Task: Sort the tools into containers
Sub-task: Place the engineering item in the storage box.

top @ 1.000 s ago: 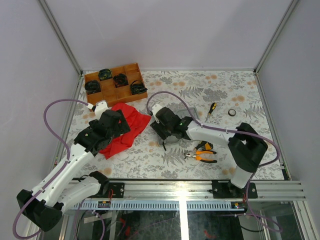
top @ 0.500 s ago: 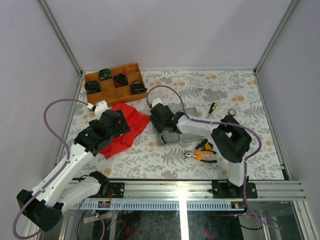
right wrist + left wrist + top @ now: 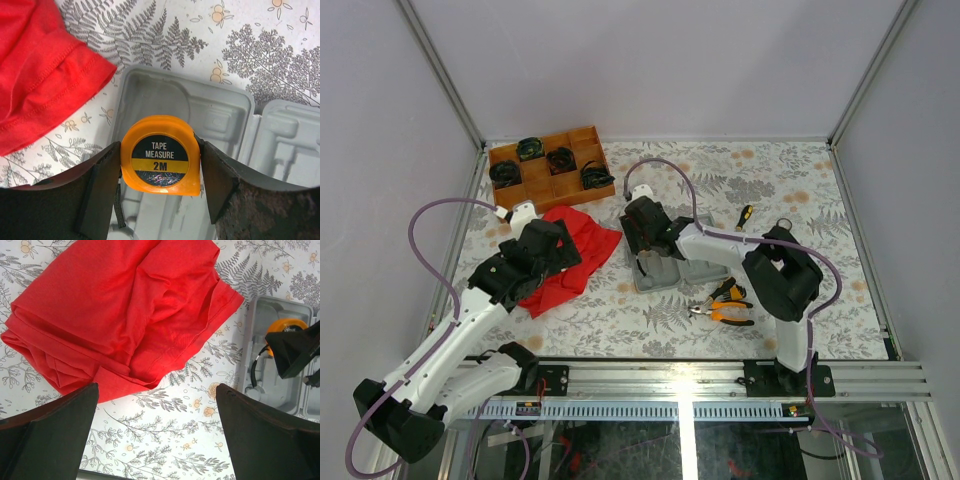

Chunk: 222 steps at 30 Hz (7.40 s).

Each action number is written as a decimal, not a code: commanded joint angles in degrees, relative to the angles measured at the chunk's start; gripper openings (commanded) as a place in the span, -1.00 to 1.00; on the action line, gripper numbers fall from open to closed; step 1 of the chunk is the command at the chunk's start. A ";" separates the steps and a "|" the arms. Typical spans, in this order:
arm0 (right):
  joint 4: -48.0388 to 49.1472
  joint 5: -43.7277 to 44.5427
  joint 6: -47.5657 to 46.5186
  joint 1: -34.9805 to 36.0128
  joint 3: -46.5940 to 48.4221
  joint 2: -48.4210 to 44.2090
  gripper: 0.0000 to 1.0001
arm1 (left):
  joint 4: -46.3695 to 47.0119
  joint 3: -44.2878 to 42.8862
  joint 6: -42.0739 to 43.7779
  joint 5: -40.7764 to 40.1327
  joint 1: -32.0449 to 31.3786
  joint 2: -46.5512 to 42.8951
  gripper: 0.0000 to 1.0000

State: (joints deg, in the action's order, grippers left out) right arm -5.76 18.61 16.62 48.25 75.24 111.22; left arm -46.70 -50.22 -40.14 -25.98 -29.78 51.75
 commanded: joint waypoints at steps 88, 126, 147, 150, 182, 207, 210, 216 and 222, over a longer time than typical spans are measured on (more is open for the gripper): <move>16.21 -14.82 1.27 -9.75 -14.82 -12.74 0.18 | 41.89 13.84 -8.17 26.05 -5.40 20.83 0.67; 26.60 -19.19 -1.18 -11.69 -33.56 -32.88 0.39 | 39.47 15.23 -4.96 17.52 -16.59 34.05 -0.94; 7.52 -45.17 -19.78 -11.60 -13.26 -14.24 0.10 | 38.27 19.42 -5.46 15.04 -17.26 27.26 -0.39; 7.22 -46.90 -21.28 -11.31 -11.03 -11.95 0.06 | 38.04 19.37 -5.84 14.48 -17.24 26.10 -0.33; -7.06 -36.26 -35.43 -5.81 5.13 3.12 -0.06 | 41.36 21.68 -7.23 16.46 -17.23 26.11 -0.33; -10.59 -36.97 -34.25 -4.70 6.83 -1.72 0.21 | 41.27 20.90 -6.92 16.92 -17.17 26.68 -0.35; -8.76 -37.17 -32.33 -4.68 6.00 -3.34 0.22 | 41.53 21.03 -7.18 17.06 -17.20 26.61 -0.35; -5.50 -33.82 -24.10 -4.67 6.80 -3.03 0.00 | 41.69 21.12 -7.23 17.32 -17.25 26.45 -0.35; -7.47 -31.59 -16.44 -4.72 10.58 -0.04 -0.19 | 41.73 21.21 -7.20 17.26 -17.22 26.58 -0.36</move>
State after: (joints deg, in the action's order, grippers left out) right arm -13.45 -15.44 -6.74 43.05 81.71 110.04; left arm -4.32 -29.74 -47.64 -9.45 -46.83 77.19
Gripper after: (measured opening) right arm 0.425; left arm 0.324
